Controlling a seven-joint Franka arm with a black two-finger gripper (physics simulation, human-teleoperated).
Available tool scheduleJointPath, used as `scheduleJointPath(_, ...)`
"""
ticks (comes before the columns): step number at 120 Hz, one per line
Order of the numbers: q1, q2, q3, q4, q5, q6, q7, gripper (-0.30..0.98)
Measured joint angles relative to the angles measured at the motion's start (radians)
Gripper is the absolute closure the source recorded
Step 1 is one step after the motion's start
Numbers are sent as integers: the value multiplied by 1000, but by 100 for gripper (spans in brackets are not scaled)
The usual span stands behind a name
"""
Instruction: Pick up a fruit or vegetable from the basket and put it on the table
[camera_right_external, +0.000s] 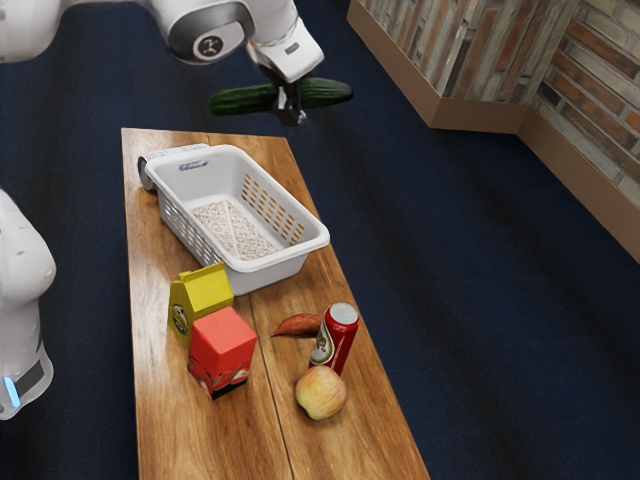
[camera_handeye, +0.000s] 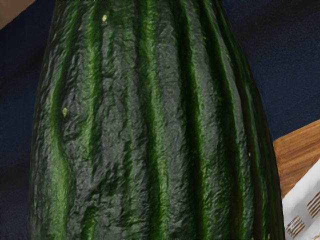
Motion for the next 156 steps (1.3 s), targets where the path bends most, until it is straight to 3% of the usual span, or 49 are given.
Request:
scheduleJointPath(24, 221, 190, -3, 156, 11, -3, 47, 58)
scheduleJointPath(62, 427, 513, 8, 348, 39, 16, 152, 58)
scheduleJointPath(101, 349, 441, 88, 155, -33, 139, 236, 59)
scheduleJointPath(120, 335, 407, 101, 119, -50, 158, 267, 22)
scheduleJointPath(141, 317, 379, 110, 124, -53, 169, 285, 6)
scheduleJointPath(149, 275, 372, 109, 125, -166, 171, 224, 4)
scheduleJointPath(156, 210, 367, 107, 126, -238, 139, 32, 2)
